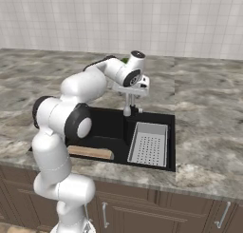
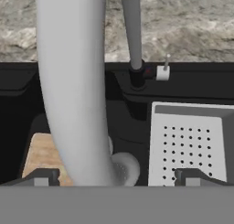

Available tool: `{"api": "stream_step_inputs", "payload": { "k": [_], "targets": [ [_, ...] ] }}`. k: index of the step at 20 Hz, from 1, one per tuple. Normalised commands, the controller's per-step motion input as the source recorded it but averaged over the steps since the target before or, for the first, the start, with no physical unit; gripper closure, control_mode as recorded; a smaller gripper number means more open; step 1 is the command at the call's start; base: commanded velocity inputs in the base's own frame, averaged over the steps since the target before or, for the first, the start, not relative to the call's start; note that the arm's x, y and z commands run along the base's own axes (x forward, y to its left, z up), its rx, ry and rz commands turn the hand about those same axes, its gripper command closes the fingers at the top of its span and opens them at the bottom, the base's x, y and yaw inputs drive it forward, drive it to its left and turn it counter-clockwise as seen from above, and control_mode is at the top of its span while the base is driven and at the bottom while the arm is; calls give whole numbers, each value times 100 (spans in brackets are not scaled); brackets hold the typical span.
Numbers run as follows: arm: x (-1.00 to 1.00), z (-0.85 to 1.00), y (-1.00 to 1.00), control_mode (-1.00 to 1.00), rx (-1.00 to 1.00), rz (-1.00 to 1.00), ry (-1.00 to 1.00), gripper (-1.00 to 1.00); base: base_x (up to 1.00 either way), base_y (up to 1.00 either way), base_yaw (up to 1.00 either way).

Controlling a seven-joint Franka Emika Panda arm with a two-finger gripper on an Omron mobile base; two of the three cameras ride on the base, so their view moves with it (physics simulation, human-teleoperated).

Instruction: Turn on the sink faucet with hot water and rinse the cutting board for ten seconds, then turn off the faucet. Push the cutting board to reach the water if necessary.

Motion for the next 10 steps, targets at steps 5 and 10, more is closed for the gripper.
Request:
{"api": "stream_step_inputs", "payload": {
  "k": [5,10],
  "targets": [
    [38,-21,-16,-100,1,0,-6,-100,0,0,0],
    [19,-16,-2,-100,0,0,-2,-100,0,0,0]
  ]
}}
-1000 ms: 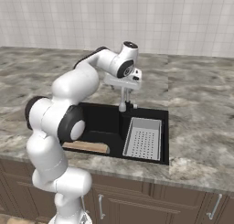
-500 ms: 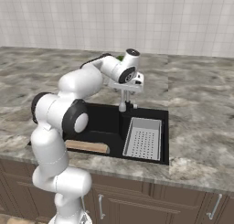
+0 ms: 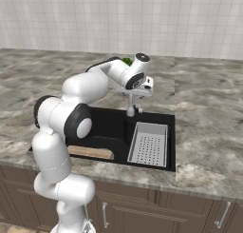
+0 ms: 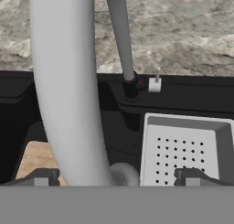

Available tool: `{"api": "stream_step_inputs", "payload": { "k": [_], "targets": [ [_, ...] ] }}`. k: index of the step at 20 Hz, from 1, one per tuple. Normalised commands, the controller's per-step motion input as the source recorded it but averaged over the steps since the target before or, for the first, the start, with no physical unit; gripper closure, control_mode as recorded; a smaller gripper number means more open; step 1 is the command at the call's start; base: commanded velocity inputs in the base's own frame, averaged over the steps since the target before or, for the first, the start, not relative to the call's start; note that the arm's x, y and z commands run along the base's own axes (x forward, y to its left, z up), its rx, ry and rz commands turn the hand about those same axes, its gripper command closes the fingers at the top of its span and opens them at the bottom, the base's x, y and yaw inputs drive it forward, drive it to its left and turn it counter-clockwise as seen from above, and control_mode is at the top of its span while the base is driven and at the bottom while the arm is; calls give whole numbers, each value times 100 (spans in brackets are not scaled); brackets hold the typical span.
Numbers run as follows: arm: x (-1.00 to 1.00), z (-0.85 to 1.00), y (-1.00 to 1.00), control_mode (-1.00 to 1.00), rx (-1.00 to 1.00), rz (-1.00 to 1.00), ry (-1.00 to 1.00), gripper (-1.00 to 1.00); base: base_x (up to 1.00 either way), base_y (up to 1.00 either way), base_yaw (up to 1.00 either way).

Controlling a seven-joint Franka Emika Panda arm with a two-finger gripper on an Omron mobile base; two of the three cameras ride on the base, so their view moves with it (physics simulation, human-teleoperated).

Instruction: Turn on the sink faucet with hot water and rinse the cutting board for ten seconds, then turn off the faucet. Push the cutting board to reach the water if necessary.

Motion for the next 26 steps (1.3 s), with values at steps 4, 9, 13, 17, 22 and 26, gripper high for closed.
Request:
{"api": "stream_step_inputs", "payload": {
  "k": [4,9,13,17,22,26],
  "targets": [
    [2,-12,10,-100,0,0,0,-100,0,0,0],
    [8,-18,38,-100,0,0,0,-100,0,0,0],
    [12,-18,50,-100,0,0,0,-100,0,0,0],
    [22,-19,49,-100,0,0,0,-100,0,0,0],
    [27,-17,50,-100,0,0,0,-100,0,0,0],
    [27,-19,56,-100,0,0,0,-100,0,0,0]
  ]
}}
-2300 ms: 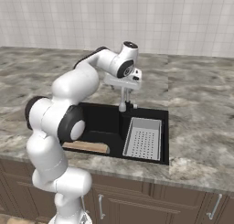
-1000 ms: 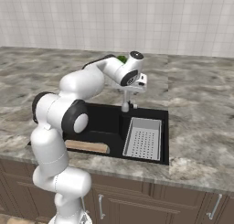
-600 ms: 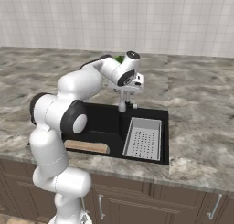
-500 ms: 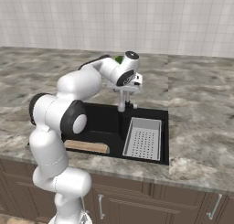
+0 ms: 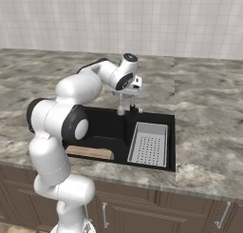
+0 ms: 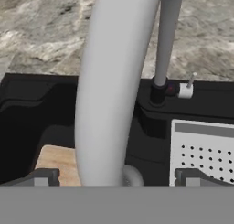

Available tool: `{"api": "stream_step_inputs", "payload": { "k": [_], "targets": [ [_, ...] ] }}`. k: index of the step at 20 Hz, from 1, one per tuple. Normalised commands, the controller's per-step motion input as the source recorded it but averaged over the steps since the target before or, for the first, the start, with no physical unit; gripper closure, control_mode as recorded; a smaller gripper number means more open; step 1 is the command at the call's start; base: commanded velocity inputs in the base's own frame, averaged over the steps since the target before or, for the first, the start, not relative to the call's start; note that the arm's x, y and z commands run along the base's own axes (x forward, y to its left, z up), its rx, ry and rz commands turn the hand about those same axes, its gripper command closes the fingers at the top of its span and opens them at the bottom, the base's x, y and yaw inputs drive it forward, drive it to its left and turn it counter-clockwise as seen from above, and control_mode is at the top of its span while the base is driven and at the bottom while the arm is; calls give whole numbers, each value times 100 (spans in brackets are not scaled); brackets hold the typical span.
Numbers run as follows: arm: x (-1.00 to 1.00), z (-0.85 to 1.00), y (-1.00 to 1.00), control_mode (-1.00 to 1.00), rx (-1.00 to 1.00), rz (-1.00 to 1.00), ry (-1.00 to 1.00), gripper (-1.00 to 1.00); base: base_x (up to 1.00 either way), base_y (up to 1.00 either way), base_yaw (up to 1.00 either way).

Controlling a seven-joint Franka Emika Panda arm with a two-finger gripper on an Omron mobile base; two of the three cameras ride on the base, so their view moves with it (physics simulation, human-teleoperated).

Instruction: Turn on the sink faucet with hot water and rinse the cutting board for ten seconds, then turn off the faucet. Push the cutting board to reach the water if necessary.

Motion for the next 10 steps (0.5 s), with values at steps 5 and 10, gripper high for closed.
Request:
{"api": "stream_step_inputs", "payload": {
  "k": [5,10],
  "targets": [
    [24,-18,61,-100,0,0,0,-100,0,0,0],
    [25,-15,61,-100,0,0,0,-100,0,0,0]
  ]
}}
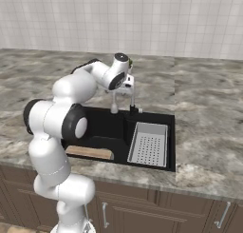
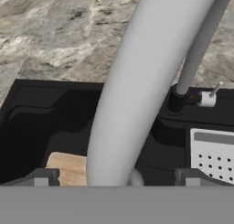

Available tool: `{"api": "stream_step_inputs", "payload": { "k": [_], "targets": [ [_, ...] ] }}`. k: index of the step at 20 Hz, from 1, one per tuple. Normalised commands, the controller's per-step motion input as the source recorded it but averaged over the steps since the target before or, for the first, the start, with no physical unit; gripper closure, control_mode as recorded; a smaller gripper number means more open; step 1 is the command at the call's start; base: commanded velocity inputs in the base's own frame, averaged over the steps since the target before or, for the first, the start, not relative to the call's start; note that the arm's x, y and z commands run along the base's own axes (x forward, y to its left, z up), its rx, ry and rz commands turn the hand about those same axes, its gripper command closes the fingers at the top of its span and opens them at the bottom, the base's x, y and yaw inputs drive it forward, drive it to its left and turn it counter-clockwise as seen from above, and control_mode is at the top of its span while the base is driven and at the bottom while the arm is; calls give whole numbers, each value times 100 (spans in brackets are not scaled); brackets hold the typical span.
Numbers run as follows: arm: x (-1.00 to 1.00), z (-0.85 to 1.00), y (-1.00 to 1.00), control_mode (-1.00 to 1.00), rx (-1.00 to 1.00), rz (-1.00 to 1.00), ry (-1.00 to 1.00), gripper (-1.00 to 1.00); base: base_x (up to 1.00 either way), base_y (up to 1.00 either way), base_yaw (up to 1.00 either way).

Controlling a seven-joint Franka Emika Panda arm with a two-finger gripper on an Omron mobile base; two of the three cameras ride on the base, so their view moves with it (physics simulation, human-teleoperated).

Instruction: Turn on the sink faucet with hot water and rinse the cutting board for ten seconds, then turn off the faucet. Push the cutting board to reach the water if necessary.

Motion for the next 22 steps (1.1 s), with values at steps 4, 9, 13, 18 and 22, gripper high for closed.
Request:
{"api": "stream_step_inputs", "payload": {
  "k": [4,9,13,18,22],
  "targets": [
    [25,-18,58,-100,0,0,0,-100,0,0,0],
    [27,-16,58,-100,0,0,0,-100,0,0,0],
    [27,-16,55,-100,0,0,0,-100,0,0,0],
    [19,-8,38,-100,0,0,0,-100,0,0,0],
    [3,-1,29,-100,0,0,0,-100,0,0,0]
  ]
}}
